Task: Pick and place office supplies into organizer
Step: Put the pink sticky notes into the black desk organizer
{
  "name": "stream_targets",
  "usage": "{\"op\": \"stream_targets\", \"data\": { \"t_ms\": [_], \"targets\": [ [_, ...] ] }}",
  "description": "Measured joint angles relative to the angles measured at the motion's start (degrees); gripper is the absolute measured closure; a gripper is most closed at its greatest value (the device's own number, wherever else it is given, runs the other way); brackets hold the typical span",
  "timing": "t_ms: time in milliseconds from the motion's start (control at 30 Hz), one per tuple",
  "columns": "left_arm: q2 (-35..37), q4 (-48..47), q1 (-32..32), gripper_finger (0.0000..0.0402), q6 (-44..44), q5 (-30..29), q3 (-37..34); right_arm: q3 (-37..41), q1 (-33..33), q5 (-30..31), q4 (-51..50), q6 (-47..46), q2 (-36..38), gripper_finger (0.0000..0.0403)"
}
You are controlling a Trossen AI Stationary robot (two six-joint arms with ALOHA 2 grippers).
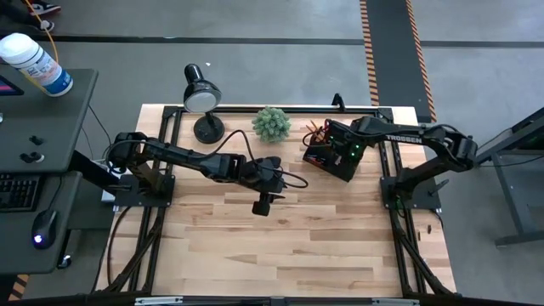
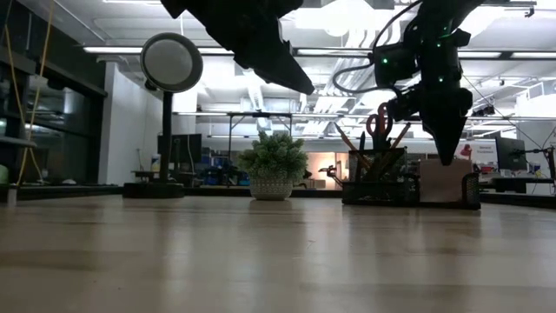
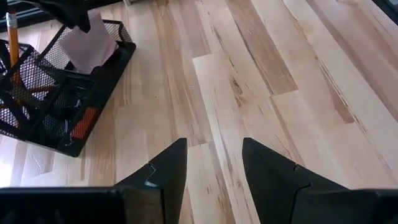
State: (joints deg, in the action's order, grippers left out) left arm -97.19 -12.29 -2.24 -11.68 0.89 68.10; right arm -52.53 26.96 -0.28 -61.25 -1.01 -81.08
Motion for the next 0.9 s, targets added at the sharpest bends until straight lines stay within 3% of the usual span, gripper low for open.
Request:
{"op": "stream_targets", "data": {
  "t_ms": [267, 700, 900],
  "targets": [
    [0.0, 0.0, 0.0, 0.0259, 0.0, 0.0, 0.0, 0.0, 0.0, 8.8, 0.0, -0.5, 0.0, 0.0284],
    [0.0, 0.0, 0.0, 0.0259, 0.0, 0.0, 0.0, 0.0, 0.0, 11.6, 1.5, 0.1, 0.0, 0.0241],
    [0.0, 0.0, 0.0, 0.0258, 0.0, 0.0, 0.0, 0.0, 0.0, 12.0, 2.9, 1.3, 0.0, 0.0251]
  ]
}}
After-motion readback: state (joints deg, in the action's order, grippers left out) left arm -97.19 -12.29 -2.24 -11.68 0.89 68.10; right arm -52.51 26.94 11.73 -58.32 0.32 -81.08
